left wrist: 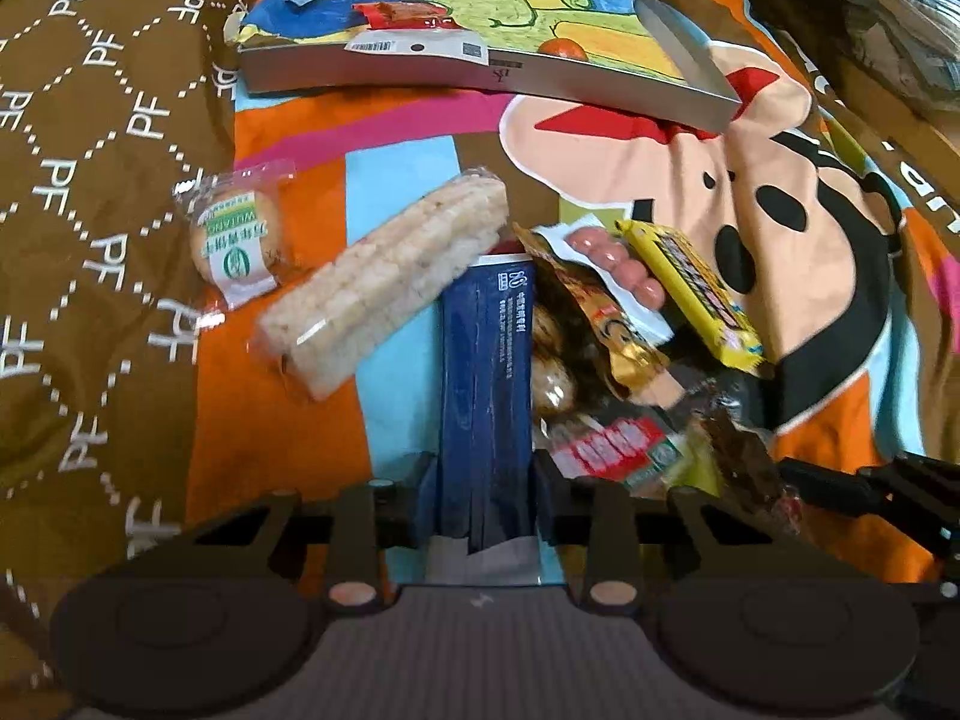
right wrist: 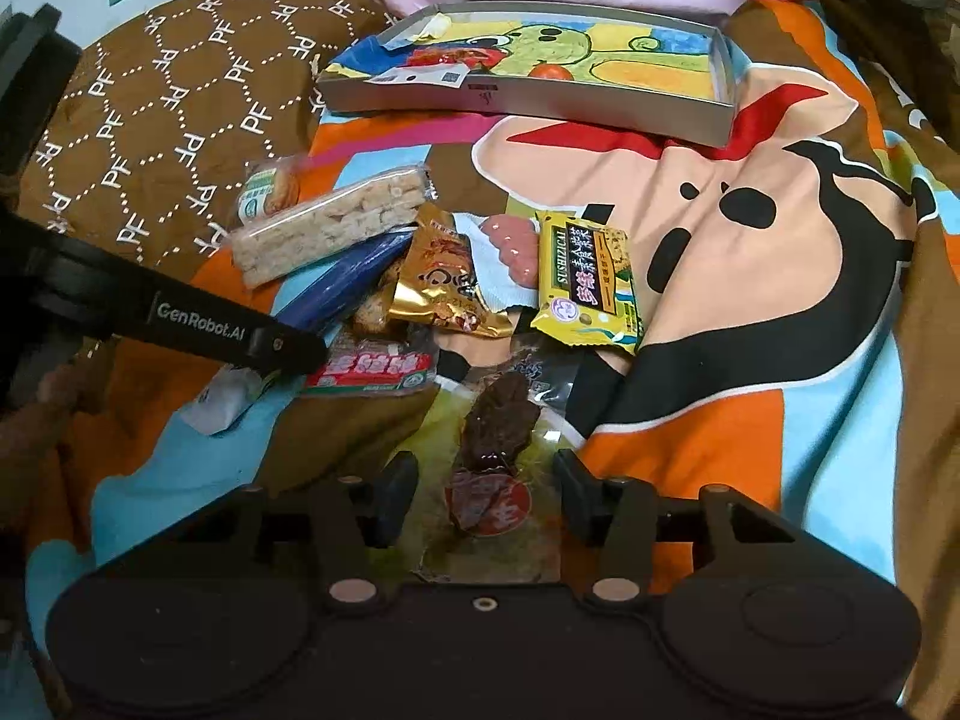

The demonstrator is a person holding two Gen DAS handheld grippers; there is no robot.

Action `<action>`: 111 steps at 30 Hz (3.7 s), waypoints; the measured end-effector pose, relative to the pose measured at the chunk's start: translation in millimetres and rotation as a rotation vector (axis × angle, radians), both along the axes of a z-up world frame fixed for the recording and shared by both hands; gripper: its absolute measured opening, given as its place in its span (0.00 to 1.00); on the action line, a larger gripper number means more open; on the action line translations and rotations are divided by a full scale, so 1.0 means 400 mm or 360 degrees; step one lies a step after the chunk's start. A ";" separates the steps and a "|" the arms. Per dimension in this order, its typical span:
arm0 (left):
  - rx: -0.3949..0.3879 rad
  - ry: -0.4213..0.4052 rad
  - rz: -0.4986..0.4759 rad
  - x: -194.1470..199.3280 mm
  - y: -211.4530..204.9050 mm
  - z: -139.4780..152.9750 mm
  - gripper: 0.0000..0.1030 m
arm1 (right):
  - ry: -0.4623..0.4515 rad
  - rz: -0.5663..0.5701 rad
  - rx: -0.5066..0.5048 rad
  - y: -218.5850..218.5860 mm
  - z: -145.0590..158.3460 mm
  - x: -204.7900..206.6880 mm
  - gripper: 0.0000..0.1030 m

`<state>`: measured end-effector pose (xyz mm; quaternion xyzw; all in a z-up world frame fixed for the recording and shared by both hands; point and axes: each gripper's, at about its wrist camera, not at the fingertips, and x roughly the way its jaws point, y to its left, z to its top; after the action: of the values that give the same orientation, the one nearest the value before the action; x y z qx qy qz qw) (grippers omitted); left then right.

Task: Organize snacks
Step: 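Grasp the blue packet with the left gripper while the right gripper grasps the chocolate treat, then carry both snacks over the grey tray and open both grippers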

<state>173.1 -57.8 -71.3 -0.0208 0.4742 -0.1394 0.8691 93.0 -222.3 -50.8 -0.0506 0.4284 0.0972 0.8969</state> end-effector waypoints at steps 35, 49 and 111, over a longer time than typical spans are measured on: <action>0.0033 -0.0265 0.0043 -0.116 -0.015 0.185 0.31 | -0.0624 0.0198 -0.0386 0.077 0.161 -0.103 0.49; -0.0021 -0.0506 0.0195 0.126 -0.062 0.287 0.31 | -0.0972 0.0006 -0.0258 0.002 0.230 0.207 0.49; 0.0160 -0.0831 0.0485 0.423 -0.167 0.369 0.99 | -0.1111 -0.0216 0.0122 -0.158 0.194 0.439 0.99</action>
<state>342.3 -124.4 76.3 -0.0122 0.2326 0.0155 0.9724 268.8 -285.5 26.7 -0.0185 0.0948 0.0302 0.9949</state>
